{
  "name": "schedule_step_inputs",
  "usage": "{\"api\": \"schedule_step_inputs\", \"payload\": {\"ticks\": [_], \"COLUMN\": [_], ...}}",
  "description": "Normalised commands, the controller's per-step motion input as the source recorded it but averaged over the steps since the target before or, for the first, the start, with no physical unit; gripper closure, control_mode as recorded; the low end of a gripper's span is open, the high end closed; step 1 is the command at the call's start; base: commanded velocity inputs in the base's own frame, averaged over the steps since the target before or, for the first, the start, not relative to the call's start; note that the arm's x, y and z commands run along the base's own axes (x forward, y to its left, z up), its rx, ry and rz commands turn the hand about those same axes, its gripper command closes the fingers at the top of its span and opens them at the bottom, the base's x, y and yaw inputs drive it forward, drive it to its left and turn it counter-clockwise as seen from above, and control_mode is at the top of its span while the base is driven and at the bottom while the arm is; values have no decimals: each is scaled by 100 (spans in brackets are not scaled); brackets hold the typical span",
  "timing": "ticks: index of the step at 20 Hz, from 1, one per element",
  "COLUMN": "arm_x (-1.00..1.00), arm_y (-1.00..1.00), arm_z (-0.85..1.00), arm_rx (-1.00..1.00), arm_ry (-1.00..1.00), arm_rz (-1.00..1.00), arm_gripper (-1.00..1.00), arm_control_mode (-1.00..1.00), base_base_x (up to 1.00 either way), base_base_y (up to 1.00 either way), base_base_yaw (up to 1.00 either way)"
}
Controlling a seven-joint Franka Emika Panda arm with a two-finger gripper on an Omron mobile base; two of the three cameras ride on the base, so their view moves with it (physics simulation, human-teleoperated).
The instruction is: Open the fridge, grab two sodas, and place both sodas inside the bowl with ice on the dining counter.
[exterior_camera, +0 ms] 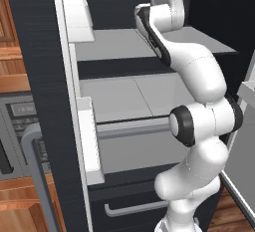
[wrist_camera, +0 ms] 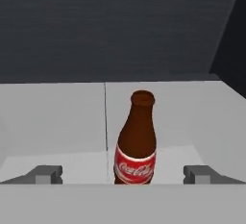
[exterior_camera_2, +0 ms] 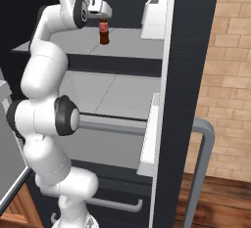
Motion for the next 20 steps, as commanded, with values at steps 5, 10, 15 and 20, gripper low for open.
{"api": "schedule_step_inputs", "payload": {"ticks": [5, 10, 15, 20], "arm_x": [27, 25, 23, 17], "arm_y": [-5, 0, -13, -11], "arm_z": [-6, -2, -13, -20], "arm_rx": [0, 0, 0, 0], "arm_ry": [2, 5, 3, 2], "arm_rz": [0, 0, 0, 0], "arm_gripper": [-100, -100, -100, 100], "arm_control_mode": [-100, -100, -100, -100], "base_base_x": [0, 0, 0, 0], "base_base_y": [0, 0, 0, 0], "base_base_yaw": [0, 0, 0, 0]}}
